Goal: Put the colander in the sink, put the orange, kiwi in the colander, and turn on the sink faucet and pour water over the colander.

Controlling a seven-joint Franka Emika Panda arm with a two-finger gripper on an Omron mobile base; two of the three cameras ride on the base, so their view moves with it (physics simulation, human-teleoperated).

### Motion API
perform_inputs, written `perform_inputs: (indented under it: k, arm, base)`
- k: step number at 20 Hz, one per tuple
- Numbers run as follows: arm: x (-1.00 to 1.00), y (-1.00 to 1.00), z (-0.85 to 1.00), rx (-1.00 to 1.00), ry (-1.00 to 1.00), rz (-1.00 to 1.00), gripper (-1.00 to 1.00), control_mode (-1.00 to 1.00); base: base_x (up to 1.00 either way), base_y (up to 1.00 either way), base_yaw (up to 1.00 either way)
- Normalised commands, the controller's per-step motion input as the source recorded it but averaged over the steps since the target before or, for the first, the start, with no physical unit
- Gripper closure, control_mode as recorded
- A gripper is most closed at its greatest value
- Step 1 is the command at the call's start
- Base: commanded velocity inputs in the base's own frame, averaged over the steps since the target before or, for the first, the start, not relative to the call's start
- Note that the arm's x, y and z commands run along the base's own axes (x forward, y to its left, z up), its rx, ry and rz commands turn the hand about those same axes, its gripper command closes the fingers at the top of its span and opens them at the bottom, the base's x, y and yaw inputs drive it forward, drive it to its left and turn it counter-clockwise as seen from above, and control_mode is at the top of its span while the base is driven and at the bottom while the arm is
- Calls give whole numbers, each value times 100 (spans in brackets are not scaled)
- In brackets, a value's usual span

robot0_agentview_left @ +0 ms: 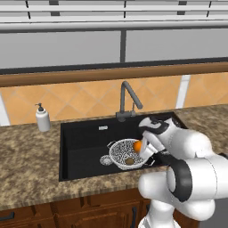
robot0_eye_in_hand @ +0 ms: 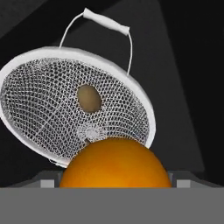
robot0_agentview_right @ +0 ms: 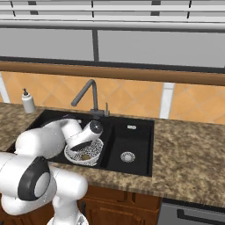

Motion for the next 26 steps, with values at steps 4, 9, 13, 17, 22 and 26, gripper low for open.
perform_inputs:
  k: [4,9,13,17,22,26]
  arm:
    - [1,0,-61,0,0,0,100,-100]
    - [1,0,-61,0,0,0,100,-100]
    - [5,0,-54,0,0,0,100,-100]
    - [6,1,-41,0,0,0,100,-100]
    - [0,3,-23,0,-3,0,-100,-100]
    - [0,3,5,1,-14,0,-100,-100]
  base:
    - [0,0,0]
    - [0,0,0]
    - [0,0,0]
    - [0,0,0]
    - [0,0,0]
    - [0,0,0]
